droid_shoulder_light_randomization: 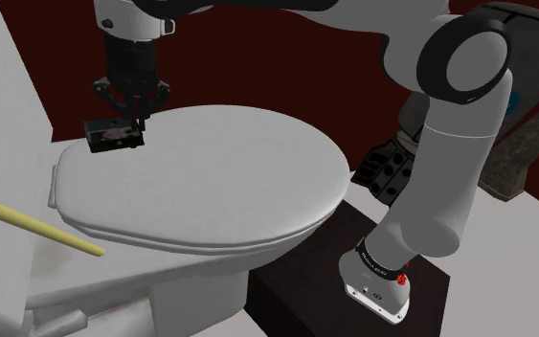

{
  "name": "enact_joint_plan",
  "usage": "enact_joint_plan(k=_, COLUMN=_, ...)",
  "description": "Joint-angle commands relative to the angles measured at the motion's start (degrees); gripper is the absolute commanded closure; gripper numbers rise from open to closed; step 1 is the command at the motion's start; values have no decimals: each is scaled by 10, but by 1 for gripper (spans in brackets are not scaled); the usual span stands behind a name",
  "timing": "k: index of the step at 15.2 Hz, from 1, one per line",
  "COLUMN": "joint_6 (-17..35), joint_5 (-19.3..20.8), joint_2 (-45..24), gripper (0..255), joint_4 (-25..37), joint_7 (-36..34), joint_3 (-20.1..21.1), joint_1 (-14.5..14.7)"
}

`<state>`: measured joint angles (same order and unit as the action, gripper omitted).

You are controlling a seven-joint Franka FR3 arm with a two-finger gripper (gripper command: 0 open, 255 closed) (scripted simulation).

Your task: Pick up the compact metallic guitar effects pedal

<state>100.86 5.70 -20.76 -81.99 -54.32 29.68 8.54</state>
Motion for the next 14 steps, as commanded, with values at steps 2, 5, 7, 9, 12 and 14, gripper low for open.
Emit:
enact_joint_plan(k=2, joint_6=-23, joint_5=-1, joint_2=1, gripper=255, joint_4=22, joint_7=0, joint_3=1, joint_1=2)
enact_joint_plan(k=5, joint_6=-47, joint_5=1, joint_2=-2, gripper=255, joint_4=50, joint_7=-2, joint_3=1, joint_1=5)
enact_joint_plan(k=7, joint_6=-64, joint_5=2, joint_2=-5, gripper=255, joint_4=70, joint_7=-3, joint_3=2, joint_1=8)
enact_joint_plan(k=9, joint_6=-82, joint_5=4, joint_2=-9, gripper=255, joint_4=91, joint_7=-4, joint_3=2, joint_1=12)
enact_joint_plan(k=12, joint_6=-109, joint_5=8, joint_2=-17, gripper=255, joint_4=126, joint_7=-6, joint_3=2, joint_1=18)
enact_joint_plan(k=14, joint_6=-111, joint_5=8, joint_2=-17, gripper=255, joint_4=128, joint_7=-6, joint_3=2, joint_1=18)
